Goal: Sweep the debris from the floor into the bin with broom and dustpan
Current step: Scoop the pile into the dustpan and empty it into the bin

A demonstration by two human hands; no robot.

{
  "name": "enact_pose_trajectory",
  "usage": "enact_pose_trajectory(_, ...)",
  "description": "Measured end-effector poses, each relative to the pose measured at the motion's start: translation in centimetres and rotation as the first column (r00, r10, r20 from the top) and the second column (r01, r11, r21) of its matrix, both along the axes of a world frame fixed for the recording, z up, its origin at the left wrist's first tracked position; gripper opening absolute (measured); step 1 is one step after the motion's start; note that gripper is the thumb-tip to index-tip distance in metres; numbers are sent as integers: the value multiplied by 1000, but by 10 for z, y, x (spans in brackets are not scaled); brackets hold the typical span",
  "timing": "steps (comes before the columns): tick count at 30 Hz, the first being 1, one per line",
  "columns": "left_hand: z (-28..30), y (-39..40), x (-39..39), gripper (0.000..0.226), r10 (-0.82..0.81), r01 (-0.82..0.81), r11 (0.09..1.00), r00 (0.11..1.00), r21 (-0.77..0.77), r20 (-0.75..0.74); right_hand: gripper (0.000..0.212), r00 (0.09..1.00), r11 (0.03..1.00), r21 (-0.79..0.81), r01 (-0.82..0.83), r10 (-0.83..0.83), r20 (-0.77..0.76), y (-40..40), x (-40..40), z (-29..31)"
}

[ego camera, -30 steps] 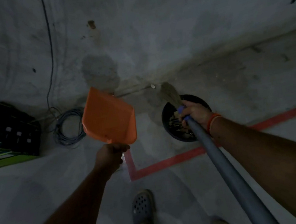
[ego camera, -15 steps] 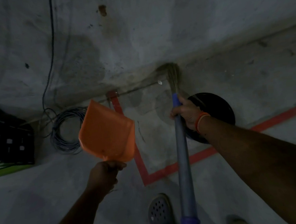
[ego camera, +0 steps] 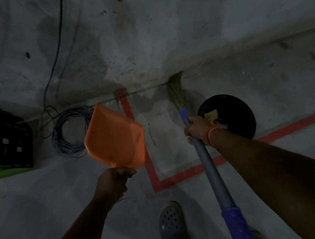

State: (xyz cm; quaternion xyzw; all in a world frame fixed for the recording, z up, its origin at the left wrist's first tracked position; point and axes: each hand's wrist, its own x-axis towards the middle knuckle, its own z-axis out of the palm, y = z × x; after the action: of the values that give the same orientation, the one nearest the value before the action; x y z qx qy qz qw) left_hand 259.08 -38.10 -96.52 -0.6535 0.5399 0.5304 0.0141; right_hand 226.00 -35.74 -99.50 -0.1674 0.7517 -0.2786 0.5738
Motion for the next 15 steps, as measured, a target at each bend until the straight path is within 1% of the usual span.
enact_pose_trajectory(2,3,4,4,41,-4,4,1000,1000,-4,1,42,999,999,24,-30,30,-13,7,1,2)
enact_pose_trajectory(5,8,15,11,41,11,-11,999,1000,-30,1,30,998,997,43,-60,59,19,24,5,8)
enact_pose_trajectory(6,10,20,13,42,29,-29,999,1000,-30,-1,29,997,996,52,-72,71,23,30,5,11)
enact_pose_trajectory(8,14,34,16,42,76,-76,997,997,-25,1,36,994,992,70,-106,105,21,47,8,16)
enact_pose_trajectory(10,20,52,16,41,117,-116,993,993,-24,6,52,990,986,87,-140,140,12,66,10,18)
enact_pose_trajectory(12,26,75,16,41,150,-150,988,989,-21,-4,59,978,976,89,-201,204,-33,88,12,23)
enact_pose_trajectory(15,33,118,12,39,199,-199,980,980,-23,-26,59,927,939,115,-326,341,-157,128,12,31)
